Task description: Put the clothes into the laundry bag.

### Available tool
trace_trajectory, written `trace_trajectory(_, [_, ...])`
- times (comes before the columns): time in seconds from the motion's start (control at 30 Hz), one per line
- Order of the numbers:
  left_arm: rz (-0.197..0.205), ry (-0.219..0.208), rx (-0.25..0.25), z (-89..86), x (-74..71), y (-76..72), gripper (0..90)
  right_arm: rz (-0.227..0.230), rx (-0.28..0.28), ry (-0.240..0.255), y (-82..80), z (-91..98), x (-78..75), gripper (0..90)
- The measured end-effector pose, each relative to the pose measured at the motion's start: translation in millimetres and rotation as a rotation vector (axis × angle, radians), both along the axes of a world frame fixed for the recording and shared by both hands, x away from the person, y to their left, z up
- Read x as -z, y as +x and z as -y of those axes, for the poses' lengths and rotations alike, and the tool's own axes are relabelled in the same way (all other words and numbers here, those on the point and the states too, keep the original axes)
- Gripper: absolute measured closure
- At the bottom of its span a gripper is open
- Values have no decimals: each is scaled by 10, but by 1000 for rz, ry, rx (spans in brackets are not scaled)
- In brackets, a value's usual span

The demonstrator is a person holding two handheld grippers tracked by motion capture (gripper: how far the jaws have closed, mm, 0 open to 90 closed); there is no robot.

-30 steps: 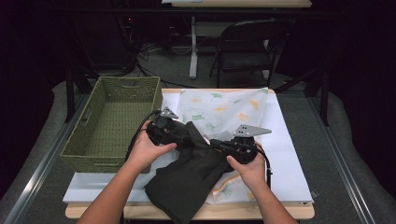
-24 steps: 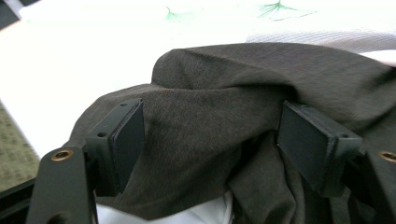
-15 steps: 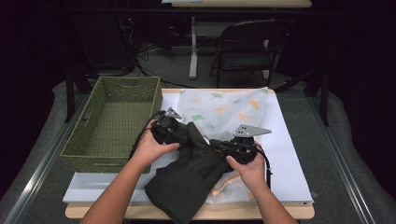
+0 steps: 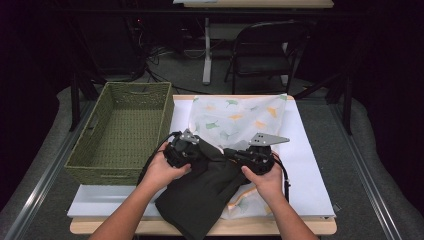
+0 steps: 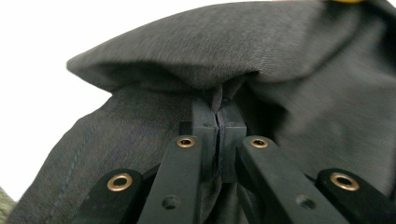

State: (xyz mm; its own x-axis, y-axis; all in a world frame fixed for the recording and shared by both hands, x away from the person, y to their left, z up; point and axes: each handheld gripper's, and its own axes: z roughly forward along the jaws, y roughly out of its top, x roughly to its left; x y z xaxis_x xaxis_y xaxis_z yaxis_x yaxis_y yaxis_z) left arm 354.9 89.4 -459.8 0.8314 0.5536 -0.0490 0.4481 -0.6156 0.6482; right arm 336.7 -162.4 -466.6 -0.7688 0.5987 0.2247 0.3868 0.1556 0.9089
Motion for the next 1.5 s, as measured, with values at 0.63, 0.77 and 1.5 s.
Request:
trace_trajectory(0.63, [-29, -18, -12, 236, 266, -118, 888, 42, -59, 54, -20, -186, -287, 900])
trace_trajectory(0.77, [-34, -30, -25, 219, 300, -102, 887, 41, -79, 42, -149, -184, -270, 900])
trace_trajectory(1.5, [42, -124, -51, -194, -42, -346, 573, -9, -68, -5, -230, -108, -7, 900])
